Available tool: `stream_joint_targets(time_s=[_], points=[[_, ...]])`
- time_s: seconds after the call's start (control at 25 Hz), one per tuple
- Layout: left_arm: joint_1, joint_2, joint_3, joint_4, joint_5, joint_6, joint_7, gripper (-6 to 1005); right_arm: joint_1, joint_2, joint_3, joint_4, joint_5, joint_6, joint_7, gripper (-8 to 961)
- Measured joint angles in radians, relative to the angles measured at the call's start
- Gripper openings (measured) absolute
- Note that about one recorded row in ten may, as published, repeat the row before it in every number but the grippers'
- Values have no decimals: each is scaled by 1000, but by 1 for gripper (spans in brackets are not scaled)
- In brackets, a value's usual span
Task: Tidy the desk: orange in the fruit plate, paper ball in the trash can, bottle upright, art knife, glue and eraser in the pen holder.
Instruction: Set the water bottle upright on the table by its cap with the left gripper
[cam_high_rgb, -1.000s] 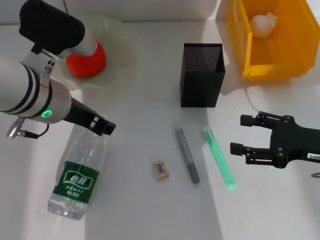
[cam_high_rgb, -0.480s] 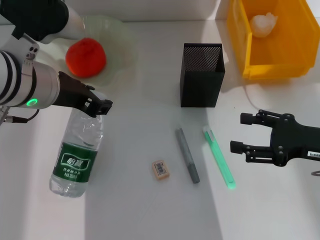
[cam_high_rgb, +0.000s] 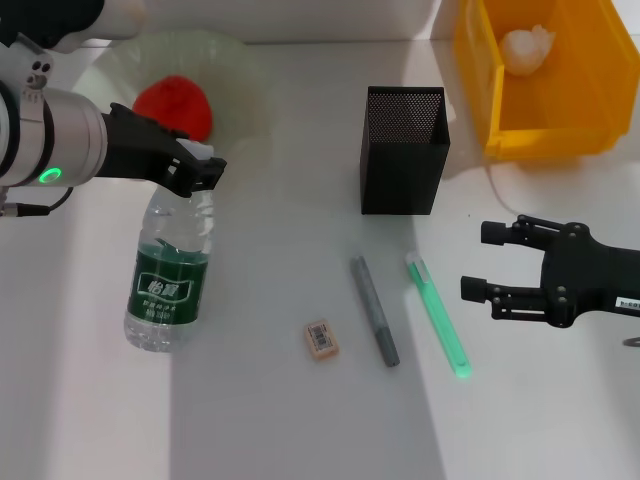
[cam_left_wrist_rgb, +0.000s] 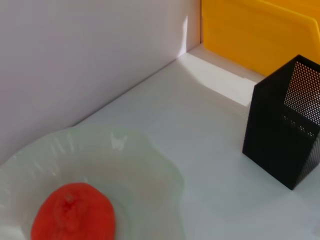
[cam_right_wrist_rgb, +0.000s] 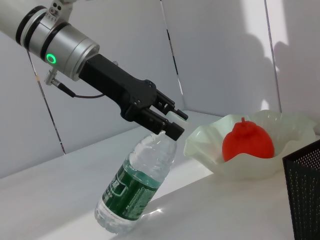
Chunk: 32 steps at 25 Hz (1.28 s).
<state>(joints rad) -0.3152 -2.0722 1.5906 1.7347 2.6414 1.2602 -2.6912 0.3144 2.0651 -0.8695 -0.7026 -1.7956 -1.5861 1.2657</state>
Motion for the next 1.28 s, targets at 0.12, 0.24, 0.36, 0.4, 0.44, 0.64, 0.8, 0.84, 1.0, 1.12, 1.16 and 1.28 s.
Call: stream_joint_targets(time_s=[0.12, 0.24, 0.36, 0.4, 0.44, 0.64, 0.8, 0.84, 1.0, 1.12, 1.16, 1.28], points=[[11, 0, -20, 7, -18, -19, 14, 481, 2, -1, 0, 0, 0, 1, 1, 832], [26, 1, -27, 24, -18, -26, 17, 481, 3, -2, 3, -1, 0, 1, 2, 831], [39, 1, -34, 38, -19, -29, 28, 481, 7, -3, 10, -2, 0, -1, 4, 831], [50, 0, -45, 48, -18, -33, 37, 481, 13, -5, 11, -3, -1, -1, 9, 831], [50, 0, -45, 48, -18, -33, 37, 481, 13, -5, 11, -3, -1, -1, 9, 831], [66, 0, -49, 63, -18, -47, 39, 481, 24, -9, 11, -4, -4, 0, 13, 831], [71, 0, -49, 76, -18, -55, 43, 481, 34, -10, 10, -4, -5, 6, 14, 831], [71, 0, -49, 76, -18, -55, 43, 482, 34, -10, 10, -4, -5, 6, 14, 831], [71, 1, -49, 84, -18, -55, 43, 482, 40, -12, 10, -4, -5, 13, 14, 832], [71, 1, -49, 88, -18, -52, 43, 482, 43, -14, 10, -4, -5, 14, 14, 832], [71, 1, -49, 88, -18, -52, 43, 482, 43, -14, 10, -4, -5, 14, 14, 832], [71, 0, -46, 98, -18, -52, 42, 481, 49, -20, 10, 1, -5, 18, 14, 832]])
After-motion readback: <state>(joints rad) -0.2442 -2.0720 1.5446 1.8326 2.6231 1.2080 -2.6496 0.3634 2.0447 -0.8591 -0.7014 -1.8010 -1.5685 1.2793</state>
